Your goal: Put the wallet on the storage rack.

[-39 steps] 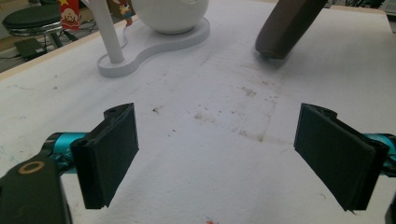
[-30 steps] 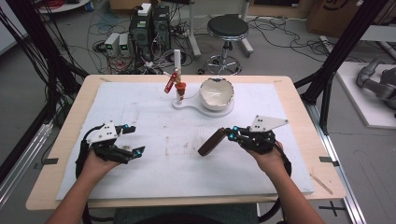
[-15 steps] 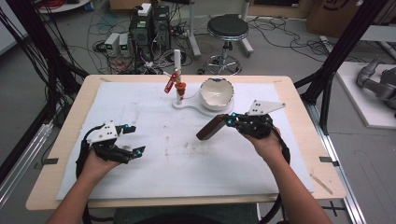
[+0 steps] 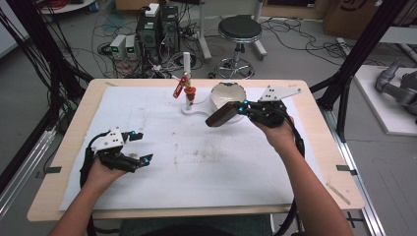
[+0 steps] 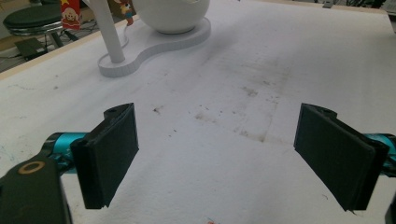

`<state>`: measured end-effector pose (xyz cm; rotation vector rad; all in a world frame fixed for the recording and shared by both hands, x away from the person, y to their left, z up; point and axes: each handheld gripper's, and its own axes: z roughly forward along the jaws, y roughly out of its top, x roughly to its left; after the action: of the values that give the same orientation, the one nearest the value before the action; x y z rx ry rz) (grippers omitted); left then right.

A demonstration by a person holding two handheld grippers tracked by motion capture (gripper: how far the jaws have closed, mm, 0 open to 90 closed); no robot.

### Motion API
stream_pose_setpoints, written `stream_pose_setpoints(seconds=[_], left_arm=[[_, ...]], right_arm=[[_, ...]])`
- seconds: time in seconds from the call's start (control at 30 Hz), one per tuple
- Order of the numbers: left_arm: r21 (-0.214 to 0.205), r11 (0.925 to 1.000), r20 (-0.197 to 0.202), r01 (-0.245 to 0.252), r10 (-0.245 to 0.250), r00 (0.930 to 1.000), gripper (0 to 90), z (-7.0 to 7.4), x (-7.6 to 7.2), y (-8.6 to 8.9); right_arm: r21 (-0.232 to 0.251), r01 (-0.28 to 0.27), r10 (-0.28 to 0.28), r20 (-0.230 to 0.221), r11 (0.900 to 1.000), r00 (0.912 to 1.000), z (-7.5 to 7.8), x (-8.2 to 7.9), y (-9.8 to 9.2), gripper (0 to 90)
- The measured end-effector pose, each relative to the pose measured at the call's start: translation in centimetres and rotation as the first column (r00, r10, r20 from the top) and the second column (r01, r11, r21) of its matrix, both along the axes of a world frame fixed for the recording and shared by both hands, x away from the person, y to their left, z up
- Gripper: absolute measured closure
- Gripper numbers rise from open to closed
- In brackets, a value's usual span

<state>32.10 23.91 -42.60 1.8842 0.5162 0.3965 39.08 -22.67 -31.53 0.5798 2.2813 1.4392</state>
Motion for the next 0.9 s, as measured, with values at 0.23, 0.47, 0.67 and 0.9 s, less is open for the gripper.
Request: stream_pose_setpoints(seconds=[0.23, 0.47, 0.67, 0.9], left_arm=[[0.003, 1.0000, 0.001, 0.004, -0.004, 1.0000, 13.7, 0.0, 0.0, 0.0], [-0.001, 1.0000, -0.001, 0.004, -0.004, 1.0000, 13.6, 0.0, 0.0, 0.0], [-0.001, 1.0000, -0.001, 0.008, -0.008, 1.0000, 13.7, 0.0, 0.0, 0.0], [0.001, 1.0000, -0.003, 0.009, -0.009, 1.0000, 13.7, 0.0, -0.1, 0.0]], right_arm=[[0.023, 0.023, -0.023, 0.007, 0.9995, 0.9997, 0.7, 1.0, -0.2, 90.0], [0.022, 0.061, -0.062, 0.020, 0.9979, 0.9979, 1.6, 2.2, -0.5, 90.0], [0.029, 0.082, -0.082, 0.020, 0.9962, 0.9964, 2.3, 3.2, -0.4, 90.0], [0.007, 0.101, -0.101, 0.016, 0.9948, 0.9947, 2.3, 4.6, 0.1, 90.0]])
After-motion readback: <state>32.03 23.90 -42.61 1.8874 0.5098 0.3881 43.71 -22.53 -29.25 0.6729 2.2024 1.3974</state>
